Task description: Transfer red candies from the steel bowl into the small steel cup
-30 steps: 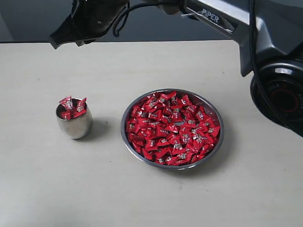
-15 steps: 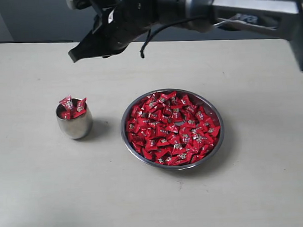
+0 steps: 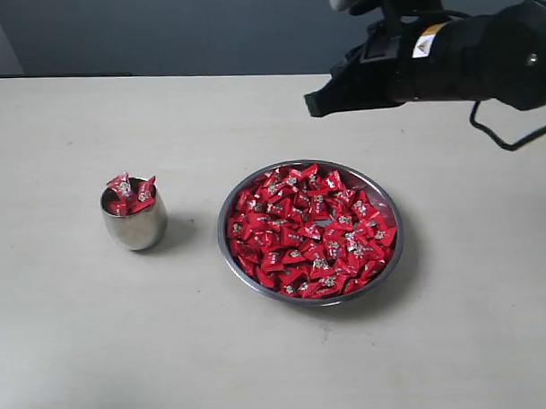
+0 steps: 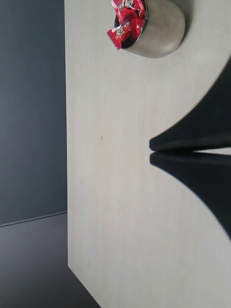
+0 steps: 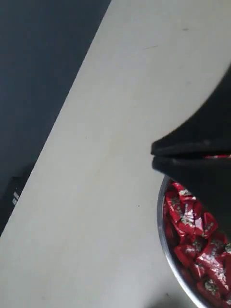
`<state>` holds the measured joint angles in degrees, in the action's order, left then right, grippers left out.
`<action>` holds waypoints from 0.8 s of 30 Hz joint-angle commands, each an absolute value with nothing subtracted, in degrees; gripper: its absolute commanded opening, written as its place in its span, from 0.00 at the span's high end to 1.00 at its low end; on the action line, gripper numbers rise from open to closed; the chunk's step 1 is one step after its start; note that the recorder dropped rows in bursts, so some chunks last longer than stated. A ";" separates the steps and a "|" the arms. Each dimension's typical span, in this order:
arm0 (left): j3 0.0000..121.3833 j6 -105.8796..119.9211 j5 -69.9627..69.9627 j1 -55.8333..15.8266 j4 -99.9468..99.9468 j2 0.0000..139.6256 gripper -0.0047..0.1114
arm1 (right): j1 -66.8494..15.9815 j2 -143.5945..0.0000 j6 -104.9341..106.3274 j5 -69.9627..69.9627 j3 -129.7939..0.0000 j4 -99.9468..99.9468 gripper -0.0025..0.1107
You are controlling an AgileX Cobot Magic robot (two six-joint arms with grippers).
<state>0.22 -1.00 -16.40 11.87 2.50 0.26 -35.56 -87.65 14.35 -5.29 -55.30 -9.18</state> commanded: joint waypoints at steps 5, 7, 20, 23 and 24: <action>0.00 -1.15 -16.30 11.92 2.57 0.00 0.96 | -32.00 -75.71 14.43 -1.85 -42.92 -9.71 0.99; 0.00 -1.15 -16.30 11.92 2.57 0.00 0.96 | -32.00 -74.26 14.43 -3.46 -41.82 -9.51 0.99; 0.00 -1.15 -16.30 11.92 2.57 0.00 0.96 | -32.00 -66.42 14.61 -15.89 -39.62 -4.03 0.99; 0.00 -1.15 -16.30 11.92 2.57 0.00 0.96 | -32.00 -65.39 14.61 -15.05 -39.62 -2.61 0.99; 0.00 -1.15 -16.30 11.92 2.57 0.00 0.96 | -32.00 -65.25 14.61 -14.56 -39.62 -2.61 0.99</action>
